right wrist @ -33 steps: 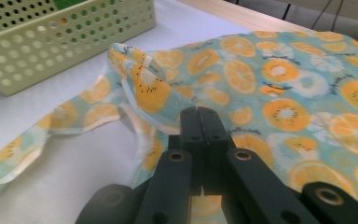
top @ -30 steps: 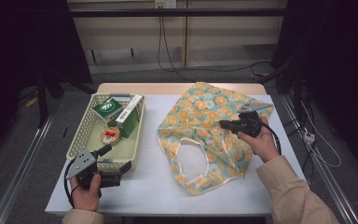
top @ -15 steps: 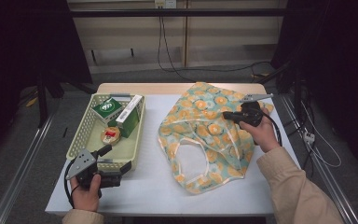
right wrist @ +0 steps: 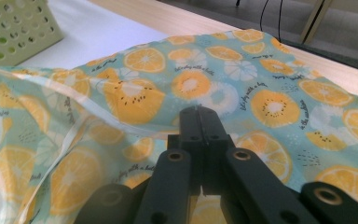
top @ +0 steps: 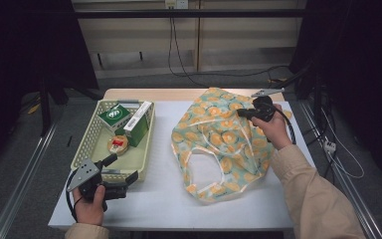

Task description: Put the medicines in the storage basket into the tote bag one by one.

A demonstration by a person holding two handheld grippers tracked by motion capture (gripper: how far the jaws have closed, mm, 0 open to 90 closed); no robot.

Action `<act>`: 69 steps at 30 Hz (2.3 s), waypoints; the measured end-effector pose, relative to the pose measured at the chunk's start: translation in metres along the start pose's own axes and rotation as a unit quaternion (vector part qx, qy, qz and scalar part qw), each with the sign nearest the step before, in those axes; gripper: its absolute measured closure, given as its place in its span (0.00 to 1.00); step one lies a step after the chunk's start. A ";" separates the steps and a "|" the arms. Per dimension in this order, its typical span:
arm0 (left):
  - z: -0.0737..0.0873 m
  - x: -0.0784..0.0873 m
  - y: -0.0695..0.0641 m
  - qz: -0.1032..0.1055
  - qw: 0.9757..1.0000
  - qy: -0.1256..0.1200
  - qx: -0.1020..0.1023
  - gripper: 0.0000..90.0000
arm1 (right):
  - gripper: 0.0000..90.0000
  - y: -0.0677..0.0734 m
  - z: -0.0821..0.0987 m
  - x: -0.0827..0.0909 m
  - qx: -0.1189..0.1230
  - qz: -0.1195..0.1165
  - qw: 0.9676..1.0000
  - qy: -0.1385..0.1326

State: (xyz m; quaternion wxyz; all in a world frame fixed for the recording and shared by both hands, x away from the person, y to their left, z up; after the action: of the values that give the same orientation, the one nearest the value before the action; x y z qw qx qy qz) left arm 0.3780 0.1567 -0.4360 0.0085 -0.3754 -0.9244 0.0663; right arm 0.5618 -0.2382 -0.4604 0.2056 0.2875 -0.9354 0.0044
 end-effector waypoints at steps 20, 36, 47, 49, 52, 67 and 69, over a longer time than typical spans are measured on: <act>0.003 -0.004 -0.005 0.008 1.000 0.007 -0.005 0.03 | 0.51 0.050 0.019 0.026 0.038 -0.046 0.998 0.008; 0.004 -0.004 -0.006 0.009 1.000 0.011 -0.010 0.03 | 0.62 0.125 0.068 0.028 0.093 -0.130 0.985 0.061; 0.004 -0.008 -0.007 0.012 1.000 0.011 -0.009 0.03 | 0.98 0.121 0.088 0.009 0.109 -0.108 0.985 0.080; 0.005 -0.009 -0.007 0.012 1.000 0.011 -0.007 0.03 | 0.99 0.127 0.085 0.009 0.104 -0.113 0.985 0.075; 0.005 -0.008 -0.007 0.014 1.000 0.014 -0.011 0.03 | 0.99 0.144 0.082 0.009 0.105 -0.138 0.982 0.071; 0.003 -0.007 -0.007 0.011 1.000 0.010 -0.008 0.03 | 0.99 0.141 0.066 0.010 0.074 -0.145 0.985 0.059; 0.004 -0.007 -0.007 0.012 1.000 0.011 -0.009 0.03 | 0.99 0.135 0.060 0.011 0.068 -0.139 0.987 0.050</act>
State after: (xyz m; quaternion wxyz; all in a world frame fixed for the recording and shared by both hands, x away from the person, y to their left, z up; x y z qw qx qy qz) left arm 0.3780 0.1459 -0.4383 0.0145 -0.3870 -0.9204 0.0535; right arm 0.4583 -0.1392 -0.4963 0.2310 0.4272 -0.8725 0.0541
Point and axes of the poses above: each handheld gripper's, and its own axes: x roughly backward along the jaws, z roughly out of its underside, y roughly to its left, the point moved 10 cm from there along -x, roughly forward along the jaws, and after that the axes turned 14 degrees about -y, right-handed, at the moved point
